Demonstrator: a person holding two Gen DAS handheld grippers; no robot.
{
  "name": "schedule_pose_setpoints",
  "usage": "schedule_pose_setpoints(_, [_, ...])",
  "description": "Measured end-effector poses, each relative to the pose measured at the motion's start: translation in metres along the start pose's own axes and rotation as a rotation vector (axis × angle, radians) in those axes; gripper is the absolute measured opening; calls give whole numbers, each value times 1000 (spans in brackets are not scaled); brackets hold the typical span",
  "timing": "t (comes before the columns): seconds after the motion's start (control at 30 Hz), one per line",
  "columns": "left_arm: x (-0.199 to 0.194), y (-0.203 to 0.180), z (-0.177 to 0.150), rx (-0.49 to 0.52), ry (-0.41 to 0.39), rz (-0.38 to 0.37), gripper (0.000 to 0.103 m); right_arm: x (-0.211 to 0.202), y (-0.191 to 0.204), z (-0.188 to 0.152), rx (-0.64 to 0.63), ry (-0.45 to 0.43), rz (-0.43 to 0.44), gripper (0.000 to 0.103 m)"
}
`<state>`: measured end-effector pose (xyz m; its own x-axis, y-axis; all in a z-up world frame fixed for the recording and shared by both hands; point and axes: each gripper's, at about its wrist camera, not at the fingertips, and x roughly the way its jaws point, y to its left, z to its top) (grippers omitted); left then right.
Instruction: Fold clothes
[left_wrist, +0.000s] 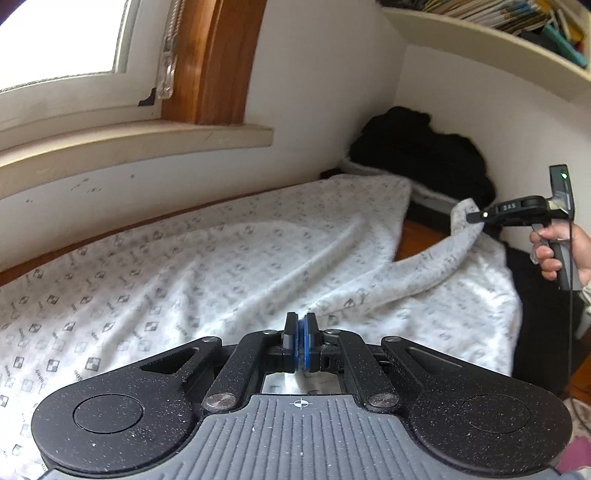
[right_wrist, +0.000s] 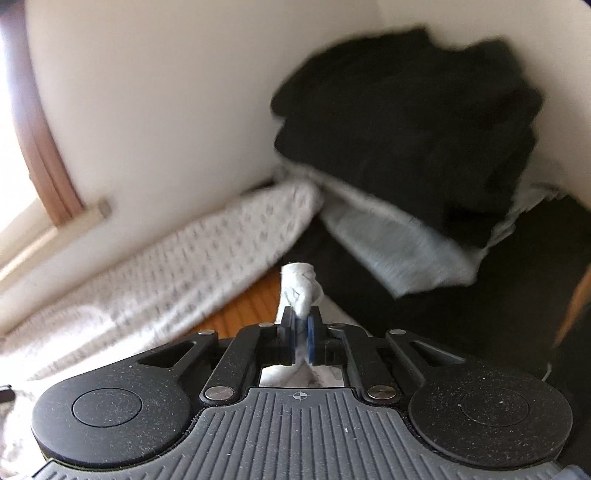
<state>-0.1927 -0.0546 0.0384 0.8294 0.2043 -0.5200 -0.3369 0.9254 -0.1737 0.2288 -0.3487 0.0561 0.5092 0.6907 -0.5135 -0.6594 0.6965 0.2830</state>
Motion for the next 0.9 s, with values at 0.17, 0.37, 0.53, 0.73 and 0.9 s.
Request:
schedule_pose_setpoints(0.17, [-10,-16,9,29,-27,-68,2,-75,-15,10,25,-119,-16,7])
schedule_pose_setpoints(0.37, [-21,-32,19,32,-68,-147,3,-131,-26,22,74,-162,-31,7])
schedule_pose_setpoints(0.53, [-8,-7,28,-17,-77,-40,3,-84,-11,47,70,-144,1,11])
schedule_pose_setpoints(0.73, [36,22,18,-57,41,85,3,-3,5,48,4,-90,-66,37])
schedule_pose_setpoints(0.9, [46,28,8,-70,66,74,3,-15,-16,9,-21,-50,-94,37])
